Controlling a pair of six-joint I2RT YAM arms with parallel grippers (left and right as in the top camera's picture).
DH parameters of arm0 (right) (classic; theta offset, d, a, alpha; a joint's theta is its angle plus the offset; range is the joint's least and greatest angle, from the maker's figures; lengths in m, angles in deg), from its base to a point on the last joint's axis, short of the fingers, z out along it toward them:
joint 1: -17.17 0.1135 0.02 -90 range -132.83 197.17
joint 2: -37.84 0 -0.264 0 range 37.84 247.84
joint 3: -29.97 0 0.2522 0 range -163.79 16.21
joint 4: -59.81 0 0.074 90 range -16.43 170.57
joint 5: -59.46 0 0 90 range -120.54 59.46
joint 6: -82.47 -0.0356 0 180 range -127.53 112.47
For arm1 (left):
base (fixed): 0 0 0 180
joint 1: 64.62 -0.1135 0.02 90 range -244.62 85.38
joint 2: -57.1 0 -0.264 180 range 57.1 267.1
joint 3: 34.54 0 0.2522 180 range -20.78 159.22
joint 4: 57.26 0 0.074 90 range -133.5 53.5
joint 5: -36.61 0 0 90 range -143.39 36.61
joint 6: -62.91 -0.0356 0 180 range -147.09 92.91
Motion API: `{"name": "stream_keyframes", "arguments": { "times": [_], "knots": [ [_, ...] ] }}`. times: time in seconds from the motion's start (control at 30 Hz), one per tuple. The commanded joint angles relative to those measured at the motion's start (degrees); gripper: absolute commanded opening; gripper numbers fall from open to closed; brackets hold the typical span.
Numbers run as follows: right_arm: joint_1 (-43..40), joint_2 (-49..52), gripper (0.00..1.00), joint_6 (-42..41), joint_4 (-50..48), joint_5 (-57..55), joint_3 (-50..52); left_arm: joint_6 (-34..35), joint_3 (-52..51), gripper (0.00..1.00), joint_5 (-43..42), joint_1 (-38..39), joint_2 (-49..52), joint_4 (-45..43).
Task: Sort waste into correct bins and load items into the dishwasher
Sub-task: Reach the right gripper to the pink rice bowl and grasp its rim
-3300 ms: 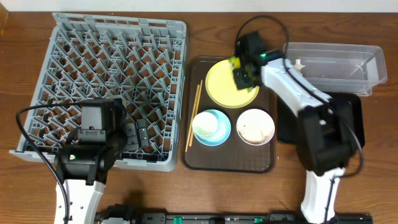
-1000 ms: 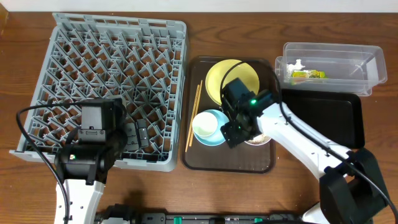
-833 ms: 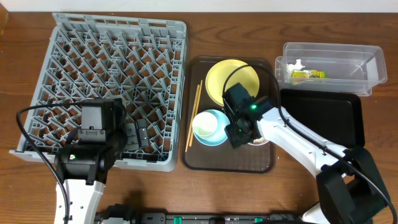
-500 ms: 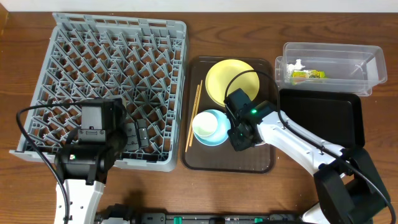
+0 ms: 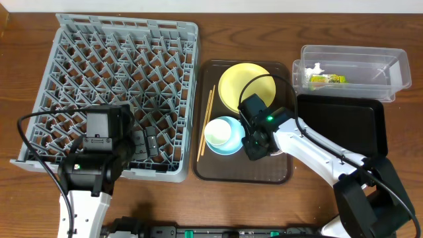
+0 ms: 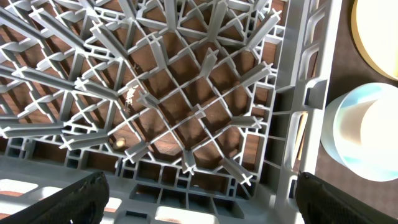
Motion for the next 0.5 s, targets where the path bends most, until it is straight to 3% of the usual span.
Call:
{"name": "stream_keyframes", "arguments": {
  "times": [0.0, 0.23, 0.33, 0.37, 0.47],
  "knots": [
    [0.7, 0.3, 0.13, -0.3, 0.0, -0.2, 0.5, 0.1, 1.2, 0.96, 0.1, -0.2, 0.1, 0.2],
    [0.7, 0.3, 0.12, -0.3, -0.3, -2.0, 1.8, 0.1, 1.2, 0.96, 0.1, -0.2, 0.1, 0.2],
    [0.7, 0.3, 0.08, -1.0, -0.4, -2.2, 1.8, 0.1, 1.2, 0.96, 0.1, -0.2, 0.1, 0.2],
    [0.7, 0.3, 0.03, -1.6, -0.3, -2.6, 1.8, 0.1, 1.2, 0.96, 0.1, -0.2, 0.1, 0.2],
    [0.7, 0.3, 0.02, -1.8, -0.3, -3.3, 1.8, 0.1, 1.2, 0.96, 0.1, -0.2, 0.1, 0.2]
  ]
}}
